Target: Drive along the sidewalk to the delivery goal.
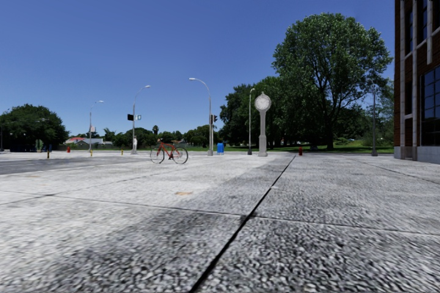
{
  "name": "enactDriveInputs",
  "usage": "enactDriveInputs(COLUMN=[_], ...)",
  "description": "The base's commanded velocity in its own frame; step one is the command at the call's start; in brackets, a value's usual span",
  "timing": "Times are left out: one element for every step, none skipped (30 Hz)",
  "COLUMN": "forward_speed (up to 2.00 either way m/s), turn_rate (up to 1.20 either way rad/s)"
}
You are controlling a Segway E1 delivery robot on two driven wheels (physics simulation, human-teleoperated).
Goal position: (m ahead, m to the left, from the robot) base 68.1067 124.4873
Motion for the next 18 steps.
enactDriveInputs(forward_speed=[2.0,2.0,2.0,2.0,2.0,2.0,2.0,2.0,2.0,2.0,2.0,2.0,2.0,2.0,2.0,2.0,2.0,2.0], turn_rate=[0.0,0.0,0.0,0.0,0.0,0.0,0.0,0.0,0.0,0.0,0.0,0.0,0.0,0.0,0.0,0.0,0.0,0.0])
